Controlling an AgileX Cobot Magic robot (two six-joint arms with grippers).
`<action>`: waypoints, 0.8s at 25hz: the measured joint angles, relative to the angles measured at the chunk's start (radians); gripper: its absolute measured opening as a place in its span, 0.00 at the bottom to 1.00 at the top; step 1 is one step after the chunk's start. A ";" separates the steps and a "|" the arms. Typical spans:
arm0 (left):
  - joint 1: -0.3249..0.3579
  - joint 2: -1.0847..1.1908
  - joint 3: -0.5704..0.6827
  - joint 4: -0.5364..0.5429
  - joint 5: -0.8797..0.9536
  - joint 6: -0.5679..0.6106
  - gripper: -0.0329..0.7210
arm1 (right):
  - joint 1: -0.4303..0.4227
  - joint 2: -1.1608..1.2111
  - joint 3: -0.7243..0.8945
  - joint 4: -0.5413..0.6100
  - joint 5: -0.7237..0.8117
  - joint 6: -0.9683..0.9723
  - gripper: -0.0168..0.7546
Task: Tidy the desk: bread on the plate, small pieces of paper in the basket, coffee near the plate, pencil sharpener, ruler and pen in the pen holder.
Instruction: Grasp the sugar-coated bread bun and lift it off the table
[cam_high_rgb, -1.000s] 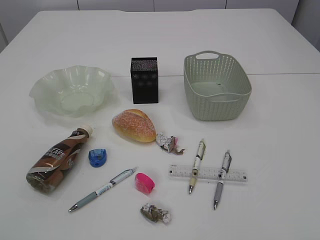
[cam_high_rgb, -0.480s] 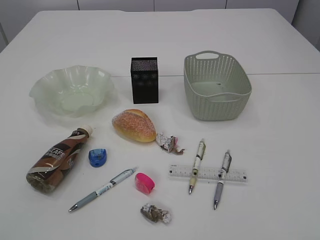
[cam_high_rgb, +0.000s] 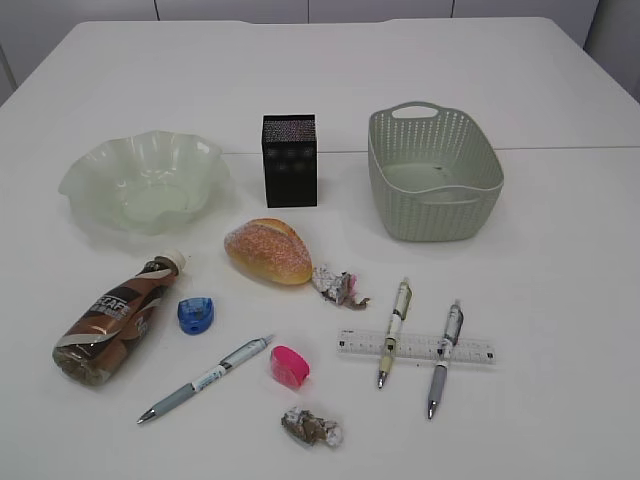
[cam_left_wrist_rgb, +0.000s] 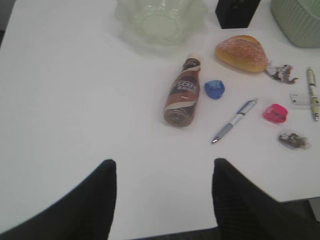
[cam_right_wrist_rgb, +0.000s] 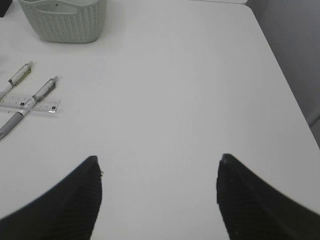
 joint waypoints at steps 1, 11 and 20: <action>0.000 0.028 -0.022 -0.018 0.000 0.000 0.64 | 0.000 0.000 0.000 0.000 0.000 0.000 0.71; 0.000 0.220 -0.111 -0.099 0.002 0.000 0.64 | 0.000 0.000 -0.014 0.009 0.002 0.096 0.71; 0.000 0.470 -0.183 -0.163 -0.001 -0.026 0.65 | 0.000 0.210 -0.156 0.061 0.025 0.119 0.71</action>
